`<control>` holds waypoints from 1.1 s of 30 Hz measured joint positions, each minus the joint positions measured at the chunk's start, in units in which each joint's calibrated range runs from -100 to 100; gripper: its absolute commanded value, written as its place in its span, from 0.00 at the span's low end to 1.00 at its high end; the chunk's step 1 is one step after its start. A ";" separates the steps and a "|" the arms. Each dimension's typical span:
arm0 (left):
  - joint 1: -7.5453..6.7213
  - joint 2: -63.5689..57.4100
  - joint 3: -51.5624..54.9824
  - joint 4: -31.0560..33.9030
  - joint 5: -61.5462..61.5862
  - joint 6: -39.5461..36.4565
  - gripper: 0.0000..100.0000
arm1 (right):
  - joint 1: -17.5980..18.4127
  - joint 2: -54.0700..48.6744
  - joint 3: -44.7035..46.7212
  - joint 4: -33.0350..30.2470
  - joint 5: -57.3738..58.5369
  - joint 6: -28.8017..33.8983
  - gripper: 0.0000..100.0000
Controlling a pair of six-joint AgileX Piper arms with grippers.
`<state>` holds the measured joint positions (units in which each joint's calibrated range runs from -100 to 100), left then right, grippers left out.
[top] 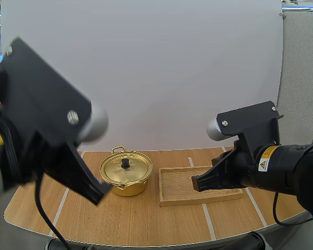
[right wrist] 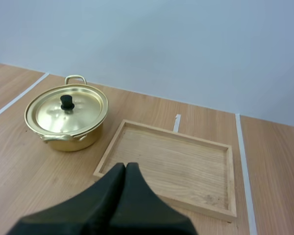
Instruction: Open the pot, put the pineapple inside, and close it
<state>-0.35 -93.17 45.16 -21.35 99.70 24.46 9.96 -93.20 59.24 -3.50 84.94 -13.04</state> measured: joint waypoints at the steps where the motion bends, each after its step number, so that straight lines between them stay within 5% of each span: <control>1: 0.00 -0.87 1.36 -0.43 -1.04 -0.17 0.00 | -0.40 -0.49 0.00 0.00 -0.88 0.00 0.00; 21: 0.00 -6.51 15.72 -1.06 -33.13 -10.55 0.00 | -7.59 -6.39 0.00 3.90 -23.79 0.00 0.00; 29: -1.25 -6.65 26.85 -0.68 -57.91 -11.82 0.00 | -8.45 -6.39 0.00 5.20 -33.93 0.00 0.00; 33: -1.31 -6.65 32.66 -0.68 -69.86 -11.82 0.00 | -8.45 -6.50 8.99 5.20 -50.46 0.00 0.00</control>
<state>-1.66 -99.82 77.82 -22.03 29.85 12.64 1.51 -99.70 68.23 1.69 34.47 -13.04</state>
